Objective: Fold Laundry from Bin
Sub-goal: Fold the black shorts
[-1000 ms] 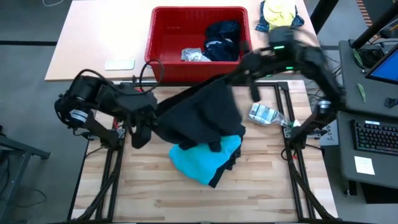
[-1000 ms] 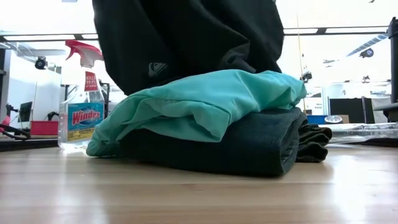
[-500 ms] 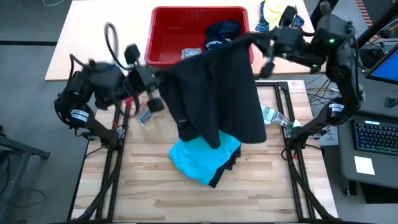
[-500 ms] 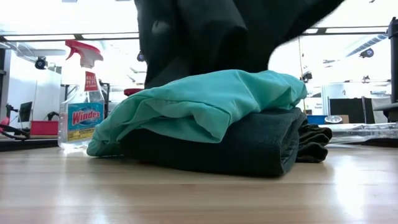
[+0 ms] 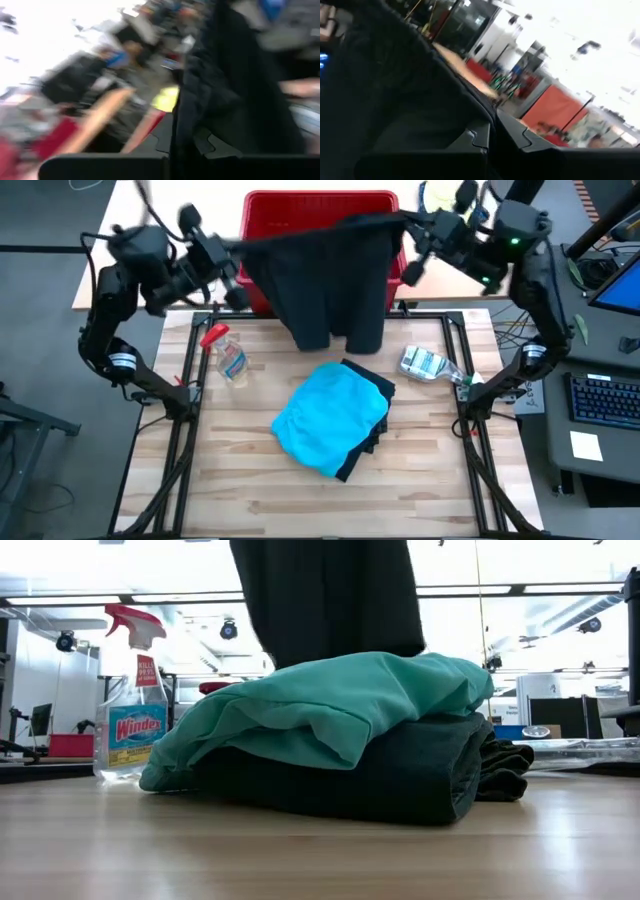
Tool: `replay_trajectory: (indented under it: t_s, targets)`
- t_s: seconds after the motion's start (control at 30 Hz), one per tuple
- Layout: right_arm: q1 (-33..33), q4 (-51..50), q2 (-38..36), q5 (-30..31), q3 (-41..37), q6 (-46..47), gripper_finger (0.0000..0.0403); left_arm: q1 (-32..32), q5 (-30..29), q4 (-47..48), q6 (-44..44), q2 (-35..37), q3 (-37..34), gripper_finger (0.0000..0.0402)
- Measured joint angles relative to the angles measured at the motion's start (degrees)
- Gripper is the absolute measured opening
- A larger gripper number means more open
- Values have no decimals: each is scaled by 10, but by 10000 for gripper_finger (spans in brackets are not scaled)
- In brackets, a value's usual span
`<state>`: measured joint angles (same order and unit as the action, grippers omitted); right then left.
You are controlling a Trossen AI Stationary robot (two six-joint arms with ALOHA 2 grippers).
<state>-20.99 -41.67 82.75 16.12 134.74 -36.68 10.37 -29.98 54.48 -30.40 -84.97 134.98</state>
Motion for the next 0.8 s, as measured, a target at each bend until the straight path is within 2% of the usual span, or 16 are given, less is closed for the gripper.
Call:
replay_trajectory:
  t_s: [0.1,0.2,0.33,0.4,0.53,0.63,0.7,0.8]
  targets:
    - [0,-33,-23,-1,0,36,9,-2,90,68,61,-2,0,0]
    - [0,-65,-42,-23,1,78,9,-2,186,88,119,-11,0,0]
    - [0,-161,-56,-168,2,161,9,-5,281,126,193,-27,0,0]
    - [0,-231,-56,-217,2,198,9,-12,314,154,218,-37,0,0]
    - [0,-372,-43,-236,1,241,9,-37,324,229,250,-60,-1,0]
    - [0,-396,-36,-222,0,247,9,-47,319,278,249,-72,-1,0]
    - [0,-376,-35,-185,0,235,9,-47,310,281,239,-74,-1,0]
    - [-7,-339,-31,-79,1,208,9,-32,255,257,225,-75,-1,0]
